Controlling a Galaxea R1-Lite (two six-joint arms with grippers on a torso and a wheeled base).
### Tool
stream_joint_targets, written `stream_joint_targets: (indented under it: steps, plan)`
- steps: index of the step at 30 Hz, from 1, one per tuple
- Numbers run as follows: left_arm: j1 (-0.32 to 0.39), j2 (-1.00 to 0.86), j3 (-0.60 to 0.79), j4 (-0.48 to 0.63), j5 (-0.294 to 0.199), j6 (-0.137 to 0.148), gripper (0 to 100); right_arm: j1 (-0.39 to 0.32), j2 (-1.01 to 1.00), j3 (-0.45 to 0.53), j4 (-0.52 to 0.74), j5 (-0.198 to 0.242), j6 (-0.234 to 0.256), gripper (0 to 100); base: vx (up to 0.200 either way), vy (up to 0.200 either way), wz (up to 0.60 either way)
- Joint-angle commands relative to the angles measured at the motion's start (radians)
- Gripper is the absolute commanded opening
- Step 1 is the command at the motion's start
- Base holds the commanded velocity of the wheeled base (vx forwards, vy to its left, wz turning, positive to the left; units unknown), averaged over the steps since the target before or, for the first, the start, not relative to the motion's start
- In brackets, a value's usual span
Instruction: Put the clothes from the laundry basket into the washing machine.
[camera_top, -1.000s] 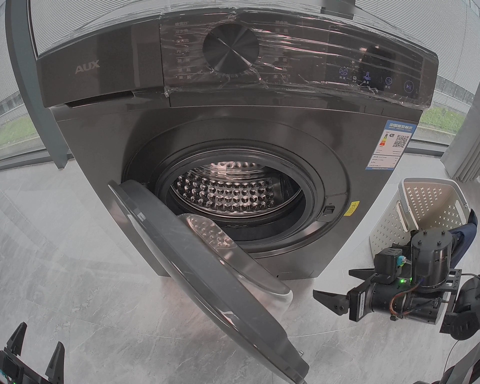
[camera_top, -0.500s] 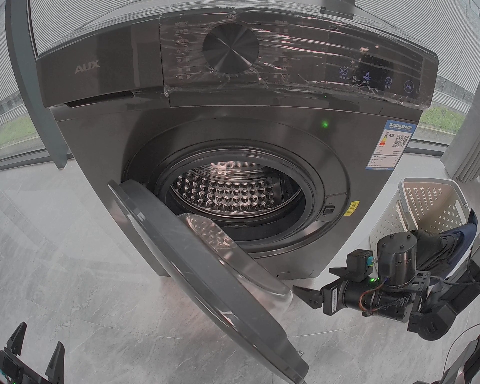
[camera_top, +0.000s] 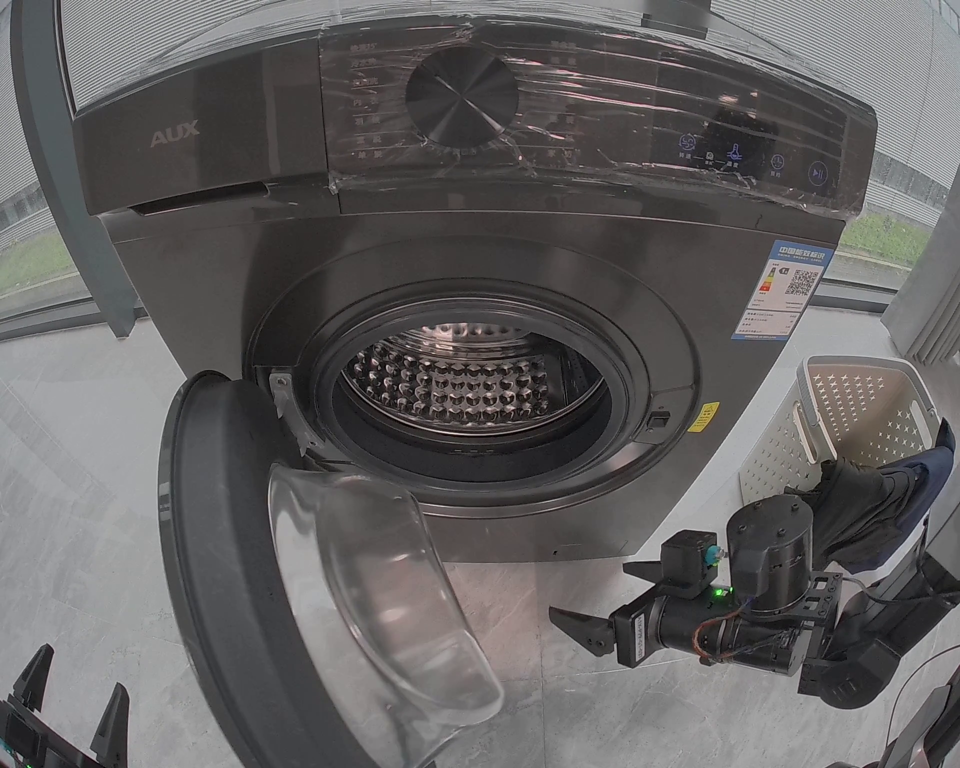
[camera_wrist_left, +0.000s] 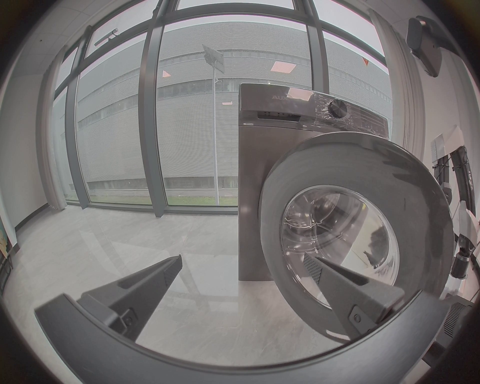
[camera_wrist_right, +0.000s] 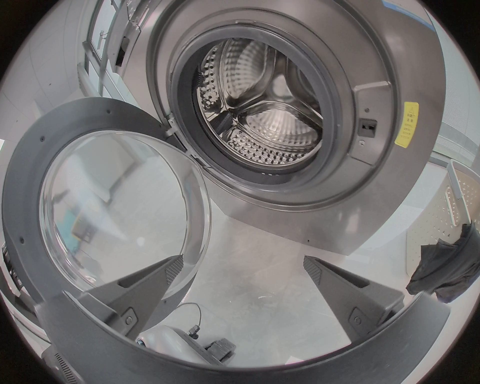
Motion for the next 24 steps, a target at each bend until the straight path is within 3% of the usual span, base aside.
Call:
stream_joint_targets:
  steps: [1, 8, 17, 24]
  plan:
    - [0.000, -0.018, 0.018, 0.001, 0.000, -0.001, 100, -0.009, 0.013, -0.017, -0.038, -0.001, -0.005, 100, -0.200, 0.000, 0.00]
    - [0.000, -0.018, 0.018, 0.001, 0.000, 0.000, 100, -0.010, 0.074, -0.072, -0.045, 0.001, -0.005, 100, -0.200, 0.000, 0.00]
    - [0.000, -0.018, 0.018, 0.001, 0.000, 0.000, 100, -0.001, 0.135, -0.179, -0.044, 0.002, -0.003, 100, 0.000, 0.000, 0.00]
    - [0.000, -0.018, 0.018, 0.001, 0.000, 0.000, 100, -0.007, 0.168, -0.208, -0.045, 0.002, -0.003, 100, -0.200, 0.000, 0.00]
